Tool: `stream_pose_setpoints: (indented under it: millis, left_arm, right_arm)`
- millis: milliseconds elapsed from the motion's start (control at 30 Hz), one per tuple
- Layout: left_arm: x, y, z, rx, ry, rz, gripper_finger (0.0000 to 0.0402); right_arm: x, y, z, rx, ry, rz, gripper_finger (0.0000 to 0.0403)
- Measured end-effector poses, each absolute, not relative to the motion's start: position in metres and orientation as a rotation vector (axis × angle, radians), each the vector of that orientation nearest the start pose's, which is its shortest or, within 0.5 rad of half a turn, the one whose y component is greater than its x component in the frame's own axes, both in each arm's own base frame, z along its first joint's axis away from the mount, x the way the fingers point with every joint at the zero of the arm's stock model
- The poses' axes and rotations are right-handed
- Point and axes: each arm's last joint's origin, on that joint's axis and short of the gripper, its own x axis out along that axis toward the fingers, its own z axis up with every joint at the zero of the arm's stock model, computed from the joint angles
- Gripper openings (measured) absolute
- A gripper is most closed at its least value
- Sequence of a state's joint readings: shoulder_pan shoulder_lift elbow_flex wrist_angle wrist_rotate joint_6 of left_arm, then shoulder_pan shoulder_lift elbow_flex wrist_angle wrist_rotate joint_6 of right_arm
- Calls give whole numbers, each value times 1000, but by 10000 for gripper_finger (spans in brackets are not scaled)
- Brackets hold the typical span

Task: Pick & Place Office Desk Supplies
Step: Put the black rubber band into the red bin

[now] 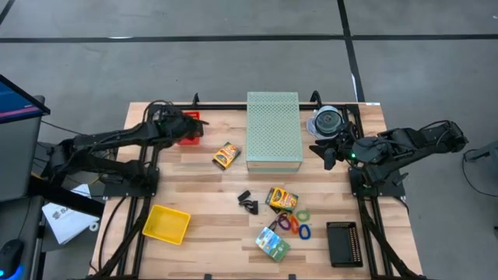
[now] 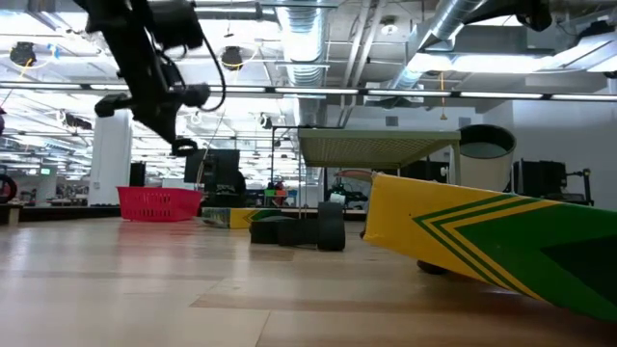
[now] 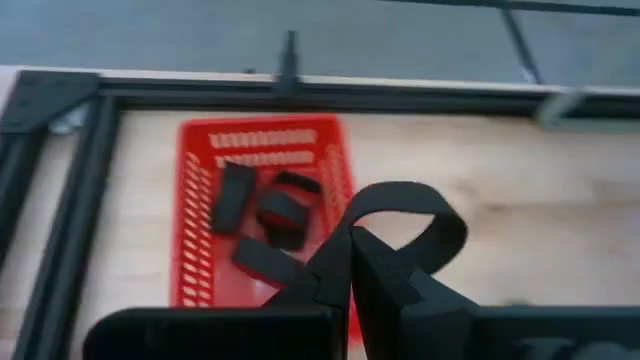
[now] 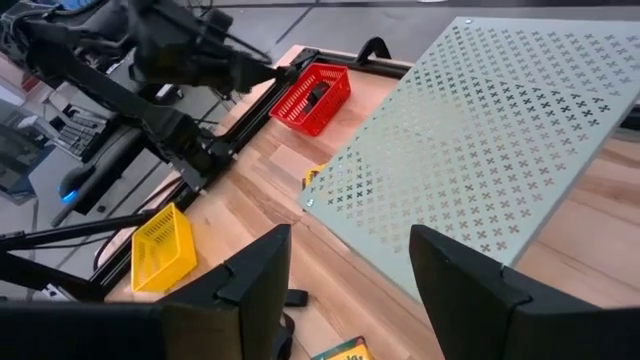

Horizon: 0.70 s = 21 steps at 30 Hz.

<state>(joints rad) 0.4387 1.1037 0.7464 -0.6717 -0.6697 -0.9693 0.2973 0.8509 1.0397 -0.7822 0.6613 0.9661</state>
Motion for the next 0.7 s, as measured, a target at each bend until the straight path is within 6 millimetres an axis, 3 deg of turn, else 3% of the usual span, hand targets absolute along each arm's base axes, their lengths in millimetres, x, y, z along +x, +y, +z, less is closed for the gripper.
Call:
stream_pose_setpoints:
  millis: [133,400,533,700]
  left_arm:
    - [168,123,218,-674,562,1523,0]
    - [172,152,193,-683,692,1539,0]
    - [176,157,185,-678,759,1474,8]
    - [175,157,187,-625,801,1438,54]
  right_arm:
    - [149,26,356,658,308,-579,202]
    - [149,24,356,659,299,-597,202]
    - [149,24,356,658,298,-598,202]
    - [149,24,356,659,298,-598,202]
